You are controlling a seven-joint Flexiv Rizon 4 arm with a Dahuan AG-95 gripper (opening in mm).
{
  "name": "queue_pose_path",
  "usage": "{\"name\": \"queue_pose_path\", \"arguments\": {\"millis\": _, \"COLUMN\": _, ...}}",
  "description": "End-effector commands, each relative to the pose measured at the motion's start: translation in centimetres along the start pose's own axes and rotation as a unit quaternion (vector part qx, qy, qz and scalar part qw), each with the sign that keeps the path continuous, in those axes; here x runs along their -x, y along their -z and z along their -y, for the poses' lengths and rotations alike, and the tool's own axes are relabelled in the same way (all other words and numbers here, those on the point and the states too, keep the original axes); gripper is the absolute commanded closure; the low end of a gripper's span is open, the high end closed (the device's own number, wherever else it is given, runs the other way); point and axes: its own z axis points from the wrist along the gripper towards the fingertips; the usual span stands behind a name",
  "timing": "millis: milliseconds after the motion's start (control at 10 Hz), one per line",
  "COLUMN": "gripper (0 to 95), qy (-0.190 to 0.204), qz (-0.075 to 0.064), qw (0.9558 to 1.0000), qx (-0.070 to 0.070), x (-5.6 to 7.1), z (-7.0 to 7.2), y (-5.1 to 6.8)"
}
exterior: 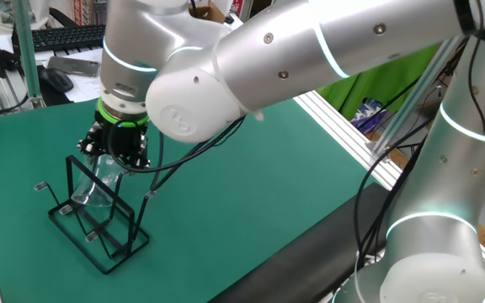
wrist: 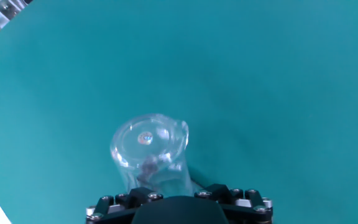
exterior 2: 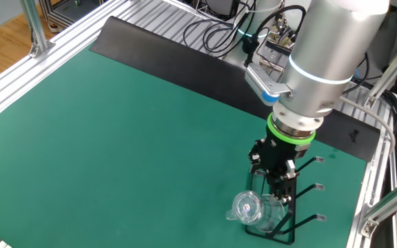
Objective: Take the cup off the cup rack
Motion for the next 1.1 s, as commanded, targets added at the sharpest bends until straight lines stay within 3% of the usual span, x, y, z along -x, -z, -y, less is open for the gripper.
{"name": "queue_pose_path", "arguments": {"millis": 100, "gripper": 19.0, "qy": 0.003, "qz": 0.000, "qw": 1.0000, "qx": 0.001, "x": 0.7, "z": 0.1, "y": 0.2}}
{"name": "queue_pose_path", "arguments": {"millis": 300, "gripper": 19.0, "qy": 0.000, "qz": 0.002, "qw": 1.0000, "qx": 0.003, "x": 1.2, "z": -0.2, "y": -0.1}}
{"name": "queue_pose_path", "arguments": {"millis": 800, "gripper": 19.0, "qy": -0.022, "qz": 0.005, "qw": 0.9997, "qx": 0.005, "x": 0.7, "z": -1.7, "y": 0.2}}
{"name": "queue_pose_path", "arguments": {"millis": 1100, "gripper": 19.0, "qy": -0.034, "qz": 0.017, "qw": 0.9992, "qx": 0.012, "x": 0.5, "z": -2.2, "y": 0.0}}
